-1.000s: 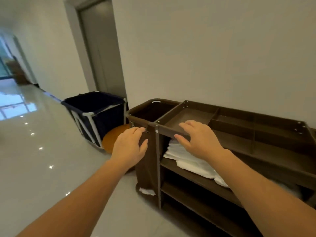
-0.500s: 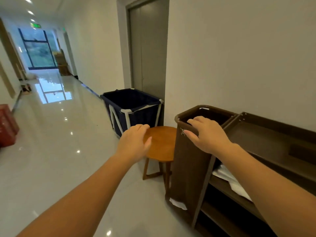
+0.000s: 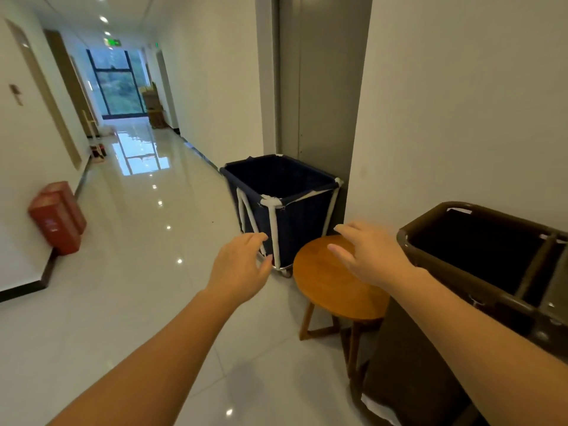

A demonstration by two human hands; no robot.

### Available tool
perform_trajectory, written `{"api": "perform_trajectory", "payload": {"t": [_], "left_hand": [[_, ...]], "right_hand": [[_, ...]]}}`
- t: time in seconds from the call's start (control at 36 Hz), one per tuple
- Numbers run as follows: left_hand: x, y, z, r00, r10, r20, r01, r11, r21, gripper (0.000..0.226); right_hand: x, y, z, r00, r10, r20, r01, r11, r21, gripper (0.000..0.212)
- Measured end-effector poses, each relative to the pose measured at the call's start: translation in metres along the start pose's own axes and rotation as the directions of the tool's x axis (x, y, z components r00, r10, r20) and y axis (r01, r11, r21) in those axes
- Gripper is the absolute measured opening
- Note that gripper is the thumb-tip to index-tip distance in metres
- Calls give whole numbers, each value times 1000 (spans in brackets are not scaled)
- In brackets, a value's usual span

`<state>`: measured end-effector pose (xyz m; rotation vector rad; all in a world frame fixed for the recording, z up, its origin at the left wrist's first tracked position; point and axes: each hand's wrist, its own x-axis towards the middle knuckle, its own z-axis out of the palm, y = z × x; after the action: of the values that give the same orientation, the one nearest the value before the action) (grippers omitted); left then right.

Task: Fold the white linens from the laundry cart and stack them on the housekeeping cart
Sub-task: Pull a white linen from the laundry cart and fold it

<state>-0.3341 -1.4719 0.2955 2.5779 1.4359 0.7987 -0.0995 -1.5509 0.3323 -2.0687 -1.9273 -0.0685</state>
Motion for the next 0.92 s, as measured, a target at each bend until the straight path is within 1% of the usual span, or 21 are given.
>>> {"api": "perform_trajectory", "payload": {"t": [0.22,0.53,0.75,0.92], "left_hand": [[95,-54,64,992,-123,20,123,992,4,46],[216,-108,136,942,-330,60,333,941,-61,45],[286,-161,183,911,-394,118,407,905,-122,45],[346,-229,220,897,-414,157,438,880,-182,45]], "right_hand": [[127,37,70,999,-1,33,-2,995,98,53],[300,89,136,987,1,163,-37,975,221,51],[389,105,187,968,42,247,-108,958,264,48],[470,109,228,974,90,210,-142,958,247,44]]}}
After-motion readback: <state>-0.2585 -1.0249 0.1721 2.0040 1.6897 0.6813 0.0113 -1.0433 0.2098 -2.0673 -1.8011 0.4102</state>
